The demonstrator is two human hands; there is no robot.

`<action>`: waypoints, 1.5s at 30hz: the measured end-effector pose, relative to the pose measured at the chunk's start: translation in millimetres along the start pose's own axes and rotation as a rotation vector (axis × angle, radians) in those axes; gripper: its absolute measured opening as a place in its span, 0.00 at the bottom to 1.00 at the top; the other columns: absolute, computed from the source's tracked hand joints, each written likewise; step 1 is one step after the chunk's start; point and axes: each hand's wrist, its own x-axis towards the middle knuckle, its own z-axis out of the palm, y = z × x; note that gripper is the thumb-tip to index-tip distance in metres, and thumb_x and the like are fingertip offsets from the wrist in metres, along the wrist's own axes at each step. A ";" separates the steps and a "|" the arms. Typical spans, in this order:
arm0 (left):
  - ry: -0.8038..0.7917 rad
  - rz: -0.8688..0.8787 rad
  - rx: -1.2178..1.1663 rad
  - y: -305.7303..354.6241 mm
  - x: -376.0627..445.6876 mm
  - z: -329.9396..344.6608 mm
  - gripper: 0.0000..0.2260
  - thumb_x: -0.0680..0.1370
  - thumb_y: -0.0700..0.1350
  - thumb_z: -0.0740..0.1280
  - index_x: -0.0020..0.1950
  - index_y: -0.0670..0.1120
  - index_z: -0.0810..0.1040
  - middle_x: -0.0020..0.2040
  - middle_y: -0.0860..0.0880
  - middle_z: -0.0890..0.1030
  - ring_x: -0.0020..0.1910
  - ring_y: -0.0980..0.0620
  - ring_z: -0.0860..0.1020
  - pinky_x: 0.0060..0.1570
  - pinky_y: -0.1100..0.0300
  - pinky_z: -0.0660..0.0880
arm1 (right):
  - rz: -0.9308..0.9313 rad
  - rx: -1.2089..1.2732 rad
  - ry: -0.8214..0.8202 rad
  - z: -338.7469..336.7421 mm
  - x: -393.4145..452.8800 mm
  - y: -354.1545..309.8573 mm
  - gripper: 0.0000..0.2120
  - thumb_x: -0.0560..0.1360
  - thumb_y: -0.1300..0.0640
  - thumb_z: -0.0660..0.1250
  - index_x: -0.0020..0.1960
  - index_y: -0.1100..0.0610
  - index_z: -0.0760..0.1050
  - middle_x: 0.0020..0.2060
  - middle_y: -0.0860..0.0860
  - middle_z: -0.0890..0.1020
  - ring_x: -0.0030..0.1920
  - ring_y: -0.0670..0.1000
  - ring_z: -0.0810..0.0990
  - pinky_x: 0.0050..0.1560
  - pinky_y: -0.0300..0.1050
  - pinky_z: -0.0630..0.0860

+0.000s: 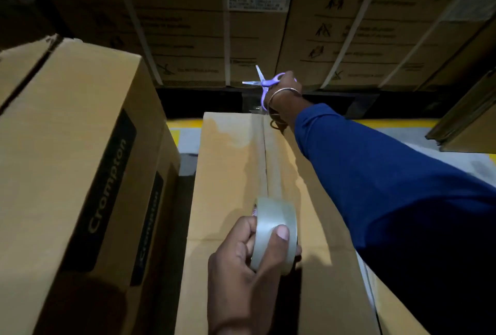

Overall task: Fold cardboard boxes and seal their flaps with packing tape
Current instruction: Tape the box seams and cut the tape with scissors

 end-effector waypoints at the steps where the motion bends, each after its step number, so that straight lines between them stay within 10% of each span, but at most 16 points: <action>1: -0.009 0.007 0.015 -4.5 1.8 -0.8 0.14 0.71 0.64 0.71 0.50 0.57 0.82 0.40 0.50 0.88 0.40 0.49 0.86 0.45 0.56 0.81 | -0.057 -0.280 -0.089 -4.1 7.8 5.1 0.14 0.73 0.69 0.57 0.35 0.52 0.67 0.30 0.51 0.71 0.32 0.56 0.68 0.25 0.36 0.65; 4: -0.014 0.007 0.033 -14.2 5.7 -3.1 0.19 0.65 0.67 0.68 0.50 0.59 0.82 0.39 0.50 0.87 0.39 0.47 0.85 0.41 0.58 0.78 | -0.210 -1.039 -0.518 -9.4 8.6 7.9 0.13 0.76 0.74 0.56 0.43 0.56 0.65 0.37 0.49 0.66 0.38 0.57 0.68 0.26 0.32 0.70; 6: -0.025 -0.003 0.014 -16.5 6.8 -3.5 0.19 0.65 0.68 0.69 0.50 0.59 0.82 0.39 0.50 0.88 0.39 0.49 0.85 0.41 0.59 0.77 | -0.261 -1.279 -0.542 -9.4 -3.0 -3.6 0.02 0.84 0.63 0.60 0.53 0.58 0.70 0.39 0.52 0.72 0.36 0.52 0.70 0.35 0.38 0.74; 10: -0.042 -0.005 -0.018 -17.8 8.2 -3.6 0.19 0.66 0.68 0.70 0.49 0.57 0.82 0.39 0.48 0.87 0.37 0.49 0.84 0.42 0.57 0.77 | -0.511 -1.513 -0.634 -14.4 0.2 0.4 0.15 0.86 0.53 0.56 0.63 0.58 0.78 0.44 0.54 0.80 0.37 0.53 0.74 0.39 0.46 0.73; 17: -0.003 0.051 0.016 -19.2 5.3 0.0 0.20 0.73 0.63 0.71 0.49 0.46 0.80 0.37 0.42 0.85 0.38 0.36 0.81 0.41 0.45 0.79 | -0.532 -0.543 -0.557 -66.1 -21.9 7.7 0.27 0.79 0.51 0.72 0.72 0.56 0.63 0.44 0.48 0.84 0.45 0.48 0.84 0.51 0.48 0.83; 20: 0.006 0.046 0.032 -15.1 4.0 0.2 0.18 0.74 0.59 0.71 0.49 0.44 0.80 0.38 0.44 0.86 0.38 0.40 0.82 0.39 0.50 0.80 | -0.682 -0.617 -0.779 -102.2 -53.3 27.8 0.21 0.82 0.52 0.68 0.68 0.54 0.63 0.54 0.48 0.85 0.53 0.43 0.85 0.49 0.45 0.83; 27: 0.013 -0.001 0.064 -6.1 0.4 6.3 0.05 0.81 0.50 0.72 0.50 0.49 0.83 0.42 0.47 0.88 0.43 0.48 0.87 0.48 0.41 0.84 | -0.900 -0.862 -0.799 -131.5 -85.5 59.7 0.16 0.82 0.48 0.66 0.62 0.47 0.61 0.37 0.44 0.80 0.36 0.45 0.79 0.35 0.40 0.72; 39: -0.085 -0.362 0.421 20.0 -110.7 -6.4 0.22 0.76 0.72 0.61 0.38 0.55 0.77 0.40 0.42 0.76 0.48 0.41 0.81 0.44 0.55 0.70 | -0.737 -1.106 -0.676 -119.2 -96.5 54.2 0.20 0.82 0.45 0.62 0.67 0.53 0.60 0.40 0.52 0.77 0.41 0.56 0.77 0.35 0.48 0.67; 45: -0.213 -0.500 0.155 34.4 -122.9 -15.6 0.21 0.86 0.56 0.59 0.57 0.38 0.79 0.39 0.39 0.87 0.35 0.46 0.84 0.39 0.59 0.78 | -0.811 -1.006 -0.732 -157.1 -149.6 51.2 0.20 0.81 0.47 0.63 0.67 0.51 0.59 0.37 0.49 0.76 0.35 0.54 0.75 0.34 0.50 0.69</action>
